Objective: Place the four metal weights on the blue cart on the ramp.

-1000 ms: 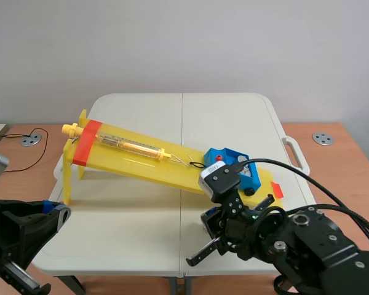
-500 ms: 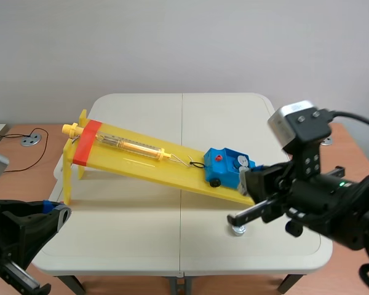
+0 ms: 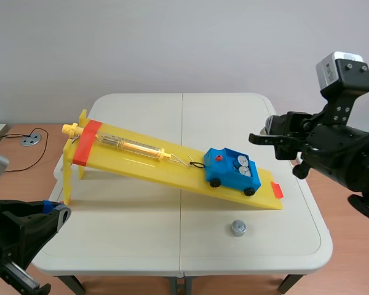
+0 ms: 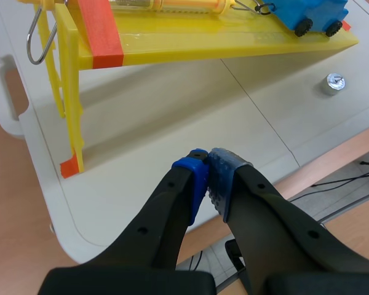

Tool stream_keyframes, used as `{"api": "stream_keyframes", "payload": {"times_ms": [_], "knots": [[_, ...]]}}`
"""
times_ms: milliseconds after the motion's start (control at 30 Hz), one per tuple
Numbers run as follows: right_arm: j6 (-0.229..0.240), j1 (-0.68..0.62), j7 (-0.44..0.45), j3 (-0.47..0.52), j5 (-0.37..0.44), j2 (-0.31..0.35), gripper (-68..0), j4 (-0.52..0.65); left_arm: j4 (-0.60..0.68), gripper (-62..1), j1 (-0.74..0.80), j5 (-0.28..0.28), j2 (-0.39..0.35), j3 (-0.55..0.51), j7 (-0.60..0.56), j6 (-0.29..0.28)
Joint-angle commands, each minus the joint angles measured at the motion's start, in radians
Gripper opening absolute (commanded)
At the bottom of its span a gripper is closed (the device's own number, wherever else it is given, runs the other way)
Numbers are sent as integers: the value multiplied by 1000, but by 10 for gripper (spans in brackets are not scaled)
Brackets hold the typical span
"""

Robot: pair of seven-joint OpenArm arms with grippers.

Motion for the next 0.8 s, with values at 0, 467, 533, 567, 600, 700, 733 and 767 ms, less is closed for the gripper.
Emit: {"api": "stream_keyframes", "payload": {"times_ms": [0, 467, 533, 567, 600, 700, 733, 767], "knots": [[-11, 119, 116, -27, 94, -11, -669, 3, 70, -582, -26, -59, 5, -15, -99, -26], [-10, 270, 101, -27, 135, -77, -669, -240, 70, -582, -26, -59, 5, -15, -99, -26], [-10, 288, 105, -27, 135, -82, -669, -265, 70, -582, -26, -59, 5, -15, -99, -26], [-10, 297, 106, -27, 134, -84, -669, -275, 70, -582, -26, -59, 5, -15, -99, -26], [-6, 306, 106, -27, 134, -84, -669, -283, 70, -582, -26, -59, 5, -15, -98, -26], [-3, 330, 109, -27, 119, -83, -669, -297, 70, -582, -26, -59, 5, -15, -98, -26], [-3, 336, 108, -27, 118, -83, -669, -299, 70, -582, -26, -59, 5, -15, -98, -26], [-3, 341, 108, -27, 116, -83, -669, -303, 70, -582, -26, -59, 5, -15, -98, -26]]}}
